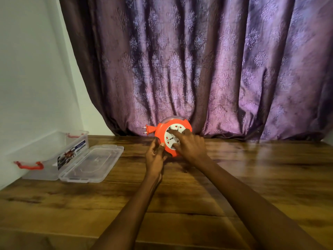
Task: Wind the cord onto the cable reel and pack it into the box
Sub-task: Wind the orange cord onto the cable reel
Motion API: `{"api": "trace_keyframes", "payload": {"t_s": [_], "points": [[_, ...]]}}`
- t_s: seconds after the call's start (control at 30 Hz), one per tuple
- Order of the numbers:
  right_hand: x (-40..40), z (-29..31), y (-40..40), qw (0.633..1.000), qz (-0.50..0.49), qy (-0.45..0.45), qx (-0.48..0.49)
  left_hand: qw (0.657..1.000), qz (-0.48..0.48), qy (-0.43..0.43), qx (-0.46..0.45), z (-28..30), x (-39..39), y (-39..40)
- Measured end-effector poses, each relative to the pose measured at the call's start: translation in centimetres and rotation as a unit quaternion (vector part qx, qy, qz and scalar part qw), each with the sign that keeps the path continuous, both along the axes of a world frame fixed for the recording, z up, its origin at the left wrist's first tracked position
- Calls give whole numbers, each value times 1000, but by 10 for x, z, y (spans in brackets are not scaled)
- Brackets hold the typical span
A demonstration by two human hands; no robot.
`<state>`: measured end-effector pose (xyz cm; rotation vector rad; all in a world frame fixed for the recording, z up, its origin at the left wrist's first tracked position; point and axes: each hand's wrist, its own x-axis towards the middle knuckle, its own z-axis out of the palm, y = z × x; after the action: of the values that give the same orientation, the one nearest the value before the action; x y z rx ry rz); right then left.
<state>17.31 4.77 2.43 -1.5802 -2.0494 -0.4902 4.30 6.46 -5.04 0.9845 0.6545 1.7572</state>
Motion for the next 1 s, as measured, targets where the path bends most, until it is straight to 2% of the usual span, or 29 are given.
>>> {"api": "trace_keyframes", "payload": {"t_s": [0.1, 0.27, 0.53, 0.7, 0.8, 0.87, 0.93, 1.0], "points": [[-7, -4, 3, 993, -11, 118, -18, 1000, 2, 1, -2, 0, -3, 1], [-4, -11, 5, 981, -12, 190, -44, 1000, -14, 15, -8, -4, -5, 4], [2, -22, 6, 966, -30, 249, -58, 998, -23, 45, -22, -7, 0, 5], [7, -25, 11, 971, -6, 211, -109, 998, -19, 52, -40, -11, 1, 3], [12, -30, 5, 985, 4, 158, -65, 997, -3, 48, -57, -11, -2, 5], [18, -30, 1, 989, -5, 146, -2, 997, 5, 45, -64, -10, -6, 6], [25, -28, 0, 978, -6, 196, 74, 997, -6, 39, -72, -9, -11, 9], [34, -21, 2, 959, -10, 269, 89, 995, -27, 47, -81, -5, -16, 9]]}}
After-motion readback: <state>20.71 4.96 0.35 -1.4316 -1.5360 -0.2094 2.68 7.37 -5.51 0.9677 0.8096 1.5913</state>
